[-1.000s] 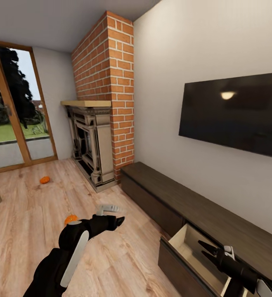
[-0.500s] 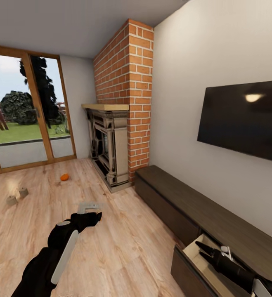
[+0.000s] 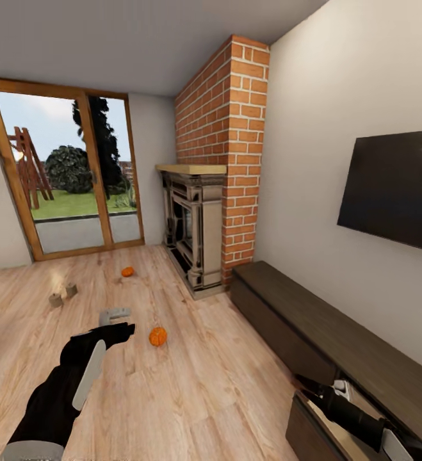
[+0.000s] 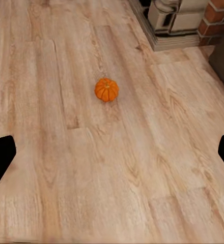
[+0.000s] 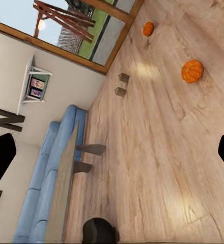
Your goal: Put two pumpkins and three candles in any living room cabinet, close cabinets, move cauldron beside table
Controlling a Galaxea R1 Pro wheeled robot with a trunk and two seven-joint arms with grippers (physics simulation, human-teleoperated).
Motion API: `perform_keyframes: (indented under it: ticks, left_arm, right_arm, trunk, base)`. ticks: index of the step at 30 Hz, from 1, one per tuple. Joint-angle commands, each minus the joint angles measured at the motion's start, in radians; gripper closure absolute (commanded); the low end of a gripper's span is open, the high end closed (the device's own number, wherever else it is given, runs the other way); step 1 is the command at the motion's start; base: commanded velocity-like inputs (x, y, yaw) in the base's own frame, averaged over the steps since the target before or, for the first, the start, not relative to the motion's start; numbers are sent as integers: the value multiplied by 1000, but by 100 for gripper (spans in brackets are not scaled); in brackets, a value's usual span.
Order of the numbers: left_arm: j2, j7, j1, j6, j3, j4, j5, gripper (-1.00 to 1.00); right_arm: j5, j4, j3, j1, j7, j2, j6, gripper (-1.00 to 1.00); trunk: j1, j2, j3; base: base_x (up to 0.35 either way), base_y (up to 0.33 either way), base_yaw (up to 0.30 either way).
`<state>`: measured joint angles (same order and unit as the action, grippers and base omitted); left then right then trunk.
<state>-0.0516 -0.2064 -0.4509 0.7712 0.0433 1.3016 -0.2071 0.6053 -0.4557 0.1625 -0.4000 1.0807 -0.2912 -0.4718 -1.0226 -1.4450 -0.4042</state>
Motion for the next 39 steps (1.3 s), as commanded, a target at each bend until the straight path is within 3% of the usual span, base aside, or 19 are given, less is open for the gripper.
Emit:
perform_keyframes:
  ticks: [1, 14, 25, 39]
  left_arm:
    - [-1, -8, -3, 3, 5, -1, -12, -100]
    - [-2, -3, -7, 3, 27, 0, -17, -100]
    - [-2, -8, -9, 7, 27, -7, -11, -100]
    - [-2, -10, -9, 7, 27, -19, -8, -100]
  right_arm:
    - [5, -2, -2, 0, 1, 1, -8, -100]
    - [5, -50, -13, 0, -104, 25, -8, -100]
    - [5, -54, -14, 0, -110, 29, -8, -100]
    - [5, -54, -12, 0, -110, 29, -8, -100]
  trunk:
    - [0, -1, -1]
    - [0, -1, 7]
    - [0, -1, 17]
    - [0, -1, 18]
  base:
    - [0, 0, 167]
    - [35, 65, 166]
    - [249, 194, 232]
    - [323, 92, 25]
